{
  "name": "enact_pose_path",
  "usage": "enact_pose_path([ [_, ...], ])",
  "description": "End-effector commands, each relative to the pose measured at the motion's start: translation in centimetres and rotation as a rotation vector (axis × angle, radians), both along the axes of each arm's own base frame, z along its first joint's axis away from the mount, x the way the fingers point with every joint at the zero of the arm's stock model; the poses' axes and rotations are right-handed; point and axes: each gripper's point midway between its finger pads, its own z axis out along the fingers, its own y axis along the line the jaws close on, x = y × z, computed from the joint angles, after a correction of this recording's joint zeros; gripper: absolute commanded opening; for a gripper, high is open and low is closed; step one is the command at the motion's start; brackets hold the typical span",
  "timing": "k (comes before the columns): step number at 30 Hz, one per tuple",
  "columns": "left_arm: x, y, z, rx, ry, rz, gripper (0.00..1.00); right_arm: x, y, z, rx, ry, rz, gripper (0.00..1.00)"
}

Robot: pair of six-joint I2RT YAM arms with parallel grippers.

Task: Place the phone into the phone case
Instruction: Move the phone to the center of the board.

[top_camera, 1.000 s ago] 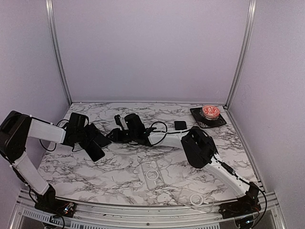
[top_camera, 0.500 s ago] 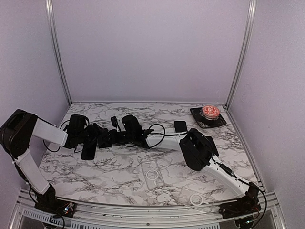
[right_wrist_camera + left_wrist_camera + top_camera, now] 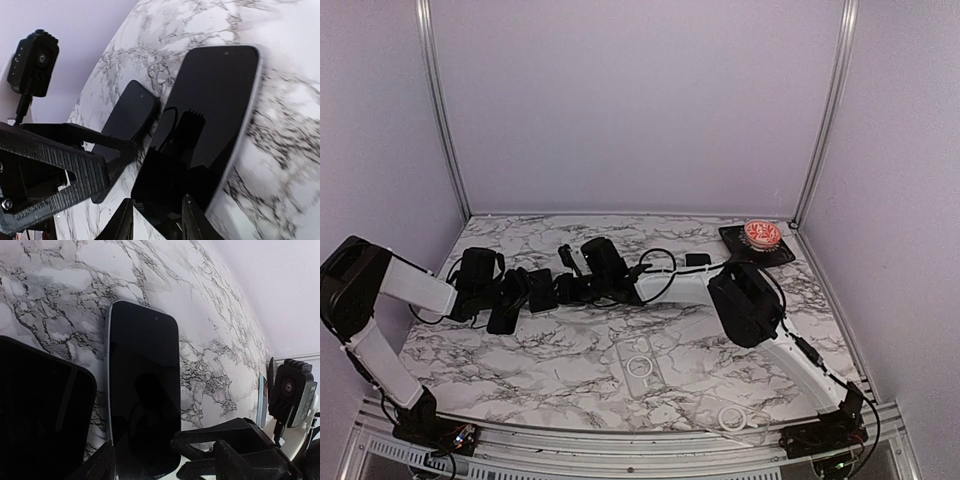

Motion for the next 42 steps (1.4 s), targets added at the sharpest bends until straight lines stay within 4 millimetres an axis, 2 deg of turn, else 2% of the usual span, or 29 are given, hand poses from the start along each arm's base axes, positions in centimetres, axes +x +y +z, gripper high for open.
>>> enact_pose_path([
  [1,1.4,0.3,1.8,0.178,-0.059,-0.086,0.68,2.1,-3.6,4.2,-0.109,-0.170,-0.112,0.33],
  [3,2.9,0.8,1.4,0.301,-0.032,-0.114,0.69,2.2,-4.8,4.3,-0.165,-0.193,-0.123,0.34],
  [4,4.3,1.2,1.8,0.370,-0.022,-0.112,0.71,2.1,-5.0,4.4,-0.185,-0.204,-0.118,0.35],
  [5,4.6,1.9,0.6,0.437,0.027,-0.115,0.73,2.0,-5.2,4.3,-0.203,-0.210,-0.108,0.36],
  [6,6.2,2.2,0.9,0.492,0.030,-0.105,0.75,1.9,-5.4,4.5,-0.216,-0.215,-0.106,0.37],
  [7,6.5,2.6,-0.1,0.535,0.073,-0.111,0.77,1.9,-5.7,4.3,-0.232,-0.218,-0.106,0.38],
  [13,10.7,2.6,-2.0,0.622,0.125,-0.122,0.82,1.1,-7.0,4.1,-0.273,-0.237,-0.085,0.42],
  [17,11.3,2.5,-4.4,0.644,0.217,-0.174,0.80,0.6,-7.9,4.4,-0.295,-0.249,-0.083,0.43],
  [22,9.9,1.9,-5.3,0.597,0.243,-0.195,0.63,0.1,-9.2,5.1,-0.311,-0.264,-0.096,0.44],
  [24,8.4,1.7,-5.6,0.591,0.253,-0.201,0.56,-0.2,-9.8,5.1,-0.324,-0.266,-0.096,0.46],
  [28,5.1,0.6,-5.8,0.545,0.240,-0.185,0.51,-0.6,-11.1,5.4,-0.367,-0.289,-0.108,0.47],
  [34,-0.1,-2.6,-7.1,0.522,0.216,-0.210,0.46,-1.0,-13.5,5.6,-0.432,-0.322,-0.140,0.50],
  [37,-2.2,-4.5,-6.9,0.485,0.201,-0.224,0.43,-1.5,-14.6,5.3,-0.476,-0.320,-0.158,0.51],
  [42,-5.9,-8.0,-6.9,0.424,0.193,-0.301,0.43,-2.3,-15.5,5.0,-0.523,-0.328,-0.187,0.54],
])
